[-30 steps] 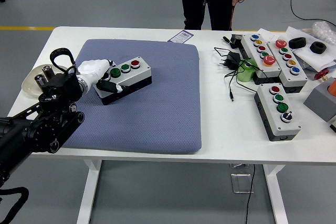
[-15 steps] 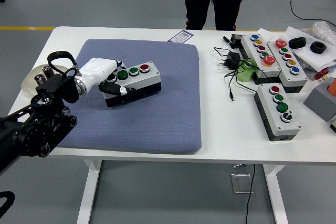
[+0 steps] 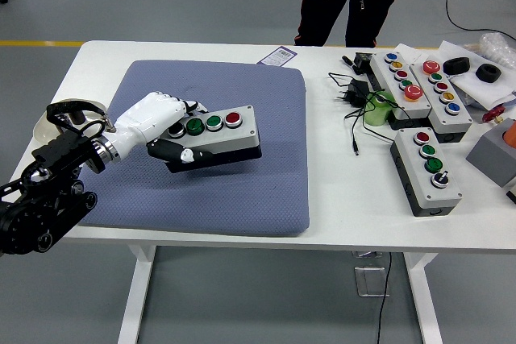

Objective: Pick up the button,place it on the desk,press the button,press the button

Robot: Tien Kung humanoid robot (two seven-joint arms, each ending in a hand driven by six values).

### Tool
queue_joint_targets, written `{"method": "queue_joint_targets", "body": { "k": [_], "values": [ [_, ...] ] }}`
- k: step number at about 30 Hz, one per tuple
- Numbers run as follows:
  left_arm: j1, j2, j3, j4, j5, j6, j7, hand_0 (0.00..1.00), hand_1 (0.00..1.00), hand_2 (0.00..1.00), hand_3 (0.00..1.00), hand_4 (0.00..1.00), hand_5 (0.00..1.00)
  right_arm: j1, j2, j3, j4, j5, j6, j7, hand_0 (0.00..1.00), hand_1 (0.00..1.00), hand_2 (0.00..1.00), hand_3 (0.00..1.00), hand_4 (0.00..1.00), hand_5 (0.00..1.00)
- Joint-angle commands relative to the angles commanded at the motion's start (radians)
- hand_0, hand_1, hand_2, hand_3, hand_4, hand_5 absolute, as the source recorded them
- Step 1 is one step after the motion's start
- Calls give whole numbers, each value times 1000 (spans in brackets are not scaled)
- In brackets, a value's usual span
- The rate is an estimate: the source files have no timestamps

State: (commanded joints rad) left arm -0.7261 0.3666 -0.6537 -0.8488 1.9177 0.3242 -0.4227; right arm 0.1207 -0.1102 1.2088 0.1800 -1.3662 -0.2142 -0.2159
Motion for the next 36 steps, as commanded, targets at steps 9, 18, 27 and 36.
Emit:
{"method": "queue_joint_targets", "body": {
  "k": [9, 18, 27, 36],
  "values": [
    [-31, 25, 57, 1, 162, -9, 2, 11, 40, 100, 303, 811, 634, -2, 1, 0, 0, -1, -1, -2, 746, 686, 706, 579, 181, 124],
    [-29, 15, 54, 9, 208, -17, 27, 27, 67, 131, 361, 822, 656, -5, 3, -3, 0, 1, -1, -4, 746, 687, 705, 579, 180, 123],
    [7, 25, -8, -22, 180, -145, 123, 296, 463, 546, 730, 908, 874, -9, 3, -6, 0, 1, 0, -3, 746, 686, 705, 578, 181, 123],
    [8, 26, -18, -18, 160, -149, 79, 943, 934, 998, 998, 893, 886, -5, 5, -8, 0, 6, 0, -2, 746, 686, 704, 578, 181, 123]
  ]
}}
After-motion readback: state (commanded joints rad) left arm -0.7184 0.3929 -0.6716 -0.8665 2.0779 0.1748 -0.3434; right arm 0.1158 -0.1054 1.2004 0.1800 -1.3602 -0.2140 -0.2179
